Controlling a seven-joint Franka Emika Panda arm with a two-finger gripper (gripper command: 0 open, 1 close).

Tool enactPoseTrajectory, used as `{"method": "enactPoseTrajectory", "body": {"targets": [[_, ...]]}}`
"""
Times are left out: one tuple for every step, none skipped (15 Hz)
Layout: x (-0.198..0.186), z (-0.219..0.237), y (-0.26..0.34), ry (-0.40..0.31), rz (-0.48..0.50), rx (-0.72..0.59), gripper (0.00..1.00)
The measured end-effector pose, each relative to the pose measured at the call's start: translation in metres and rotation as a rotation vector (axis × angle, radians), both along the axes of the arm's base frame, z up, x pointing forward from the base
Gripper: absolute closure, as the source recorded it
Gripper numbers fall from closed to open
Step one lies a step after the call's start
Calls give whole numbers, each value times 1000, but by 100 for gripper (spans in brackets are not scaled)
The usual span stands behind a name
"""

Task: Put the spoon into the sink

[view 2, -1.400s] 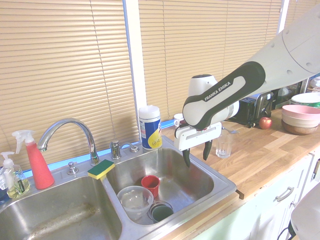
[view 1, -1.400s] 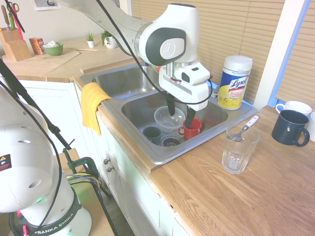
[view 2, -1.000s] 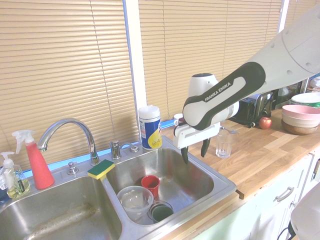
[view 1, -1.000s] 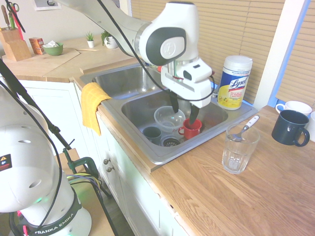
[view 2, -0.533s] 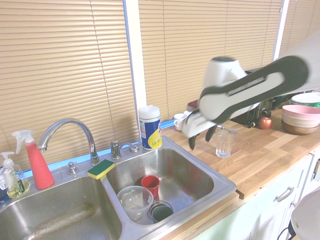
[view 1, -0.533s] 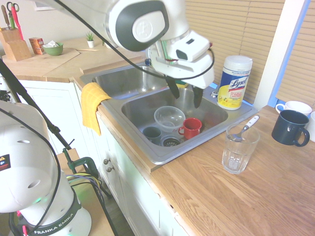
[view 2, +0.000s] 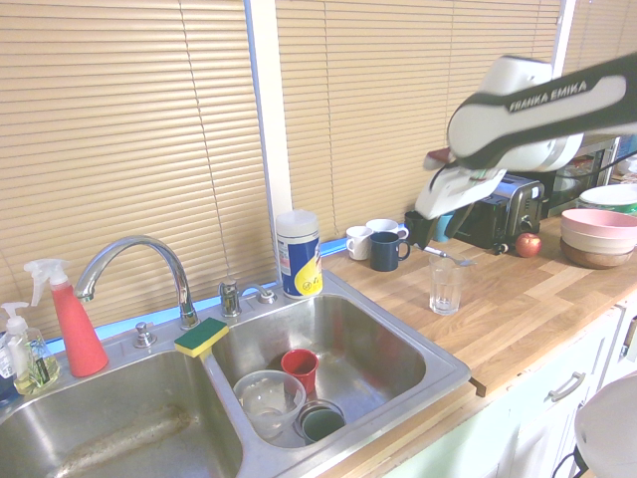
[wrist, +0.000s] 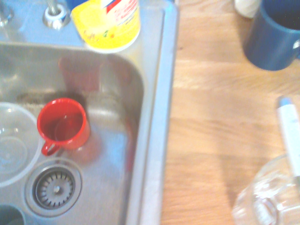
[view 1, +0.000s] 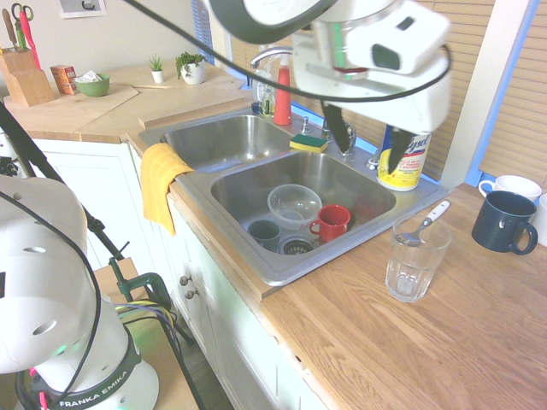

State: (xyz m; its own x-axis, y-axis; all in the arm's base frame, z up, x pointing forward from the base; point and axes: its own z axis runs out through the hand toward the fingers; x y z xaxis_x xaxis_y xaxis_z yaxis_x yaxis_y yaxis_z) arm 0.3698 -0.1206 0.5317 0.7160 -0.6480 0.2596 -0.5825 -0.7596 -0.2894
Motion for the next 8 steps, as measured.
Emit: {"method": "enactPoseTrajectory", "body": {"targets": [[3, 2, -11, 1, -3, 9, 0], [6, 2, -21, 5, -4, 18, 0], [10, -1, -28, 11, -7, 26, 0], [14, -5, -32, 21, -8, 32, 0], [19, -11, -35, 35, -9, 36, 0], [25, -16, -37, 47, -10, 38, 0], [30, -22, -43, 56, -14, 39, 0], [34, -27, -50, 63, -21, 41, 0]]}}
